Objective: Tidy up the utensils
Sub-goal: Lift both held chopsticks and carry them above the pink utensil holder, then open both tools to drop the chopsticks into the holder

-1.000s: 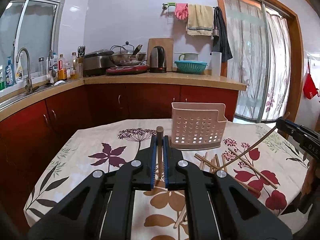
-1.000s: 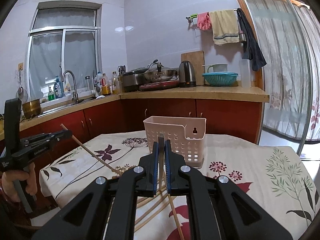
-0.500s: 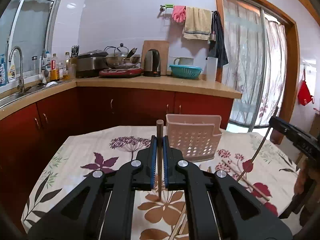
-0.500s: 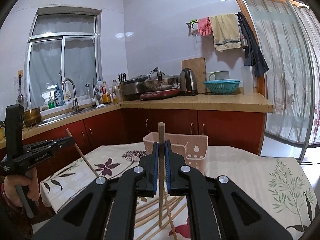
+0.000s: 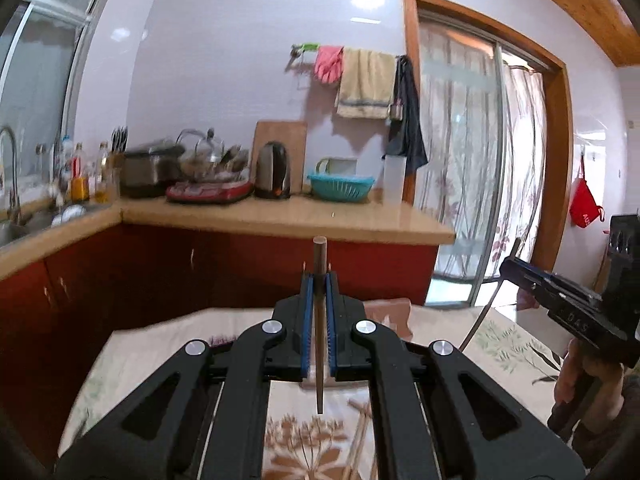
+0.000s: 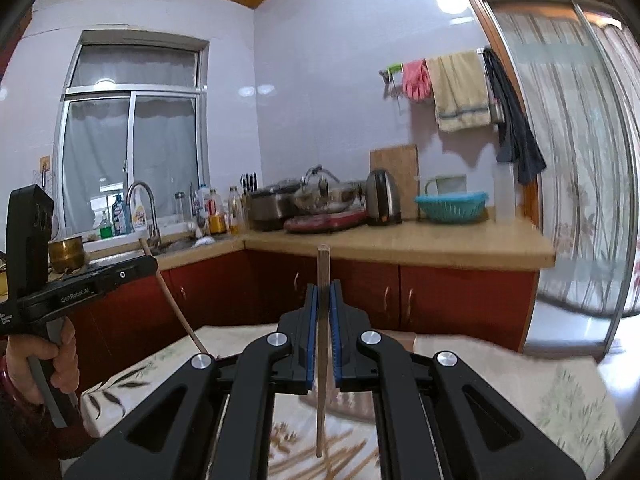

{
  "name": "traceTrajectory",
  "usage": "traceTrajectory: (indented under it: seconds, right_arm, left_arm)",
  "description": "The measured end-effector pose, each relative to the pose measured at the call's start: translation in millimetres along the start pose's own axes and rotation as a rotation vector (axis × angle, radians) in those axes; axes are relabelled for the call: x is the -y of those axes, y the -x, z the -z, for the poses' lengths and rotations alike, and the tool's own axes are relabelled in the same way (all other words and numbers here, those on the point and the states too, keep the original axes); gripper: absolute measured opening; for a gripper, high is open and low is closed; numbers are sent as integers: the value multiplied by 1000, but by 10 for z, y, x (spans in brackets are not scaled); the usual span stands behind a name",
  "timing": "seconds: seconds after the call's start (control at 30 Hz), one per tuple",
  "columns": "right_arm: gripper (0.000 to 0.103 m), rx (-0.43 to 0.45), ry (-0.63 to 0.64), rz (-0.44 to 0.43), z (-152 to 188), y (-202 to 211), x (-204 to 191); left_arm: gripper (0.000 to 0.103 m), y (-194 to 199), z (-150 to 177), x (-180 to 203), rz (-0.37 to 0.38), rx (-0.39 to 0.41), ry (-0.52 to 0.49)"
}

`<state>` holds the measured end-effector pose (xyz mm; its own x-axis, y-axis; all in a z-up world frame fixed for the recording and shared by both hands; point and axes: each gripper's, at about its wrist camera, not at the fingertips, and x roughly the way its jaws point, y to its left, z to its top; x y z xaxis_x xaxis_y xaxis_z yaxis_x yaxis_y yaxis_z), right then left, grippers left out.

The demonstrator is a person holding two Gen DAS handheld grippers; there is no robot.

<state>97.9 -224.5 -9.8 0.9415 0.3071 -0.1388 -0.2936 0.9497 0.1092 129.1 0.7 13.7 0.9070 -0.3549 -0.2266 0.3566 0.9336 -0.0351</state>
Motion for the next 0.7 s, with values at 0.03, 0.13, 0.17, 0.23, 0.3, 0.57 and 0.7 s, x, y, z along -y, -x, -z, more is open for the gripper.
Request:
traceTrajectory:
  seconds: [0.03,0.13,0.17,0.23,0.3,0.57,0.7]
  right_arm:
    - [7,15,10,4,-67,-24,11]
    - [7,54,37,20,-248,-121,60]
    - [7,60,40,22,-289,-159,86]
    - [7,76,47,33,-376,-262,145]
    - [7,89,53,42,-437,-384,210]
    - [7,74,67,80,-385,-860,407]
    - [7,-4,31,91,-109,-1096,536]
  left_arm:
    - [7,-35,-48,10,1,6,-5]
    - [7,-179,-224,20,7,28,-4]
    - [7,-238,-282,27,5,39,-4]
    - [7,-352,-389,36,1,64,0]
    - [7,-454,-466,47,-1,79,5]
    - [7,-1010,-459,121,-11,75,2]
    - [7,-1297,-216,93,2,-1,20]
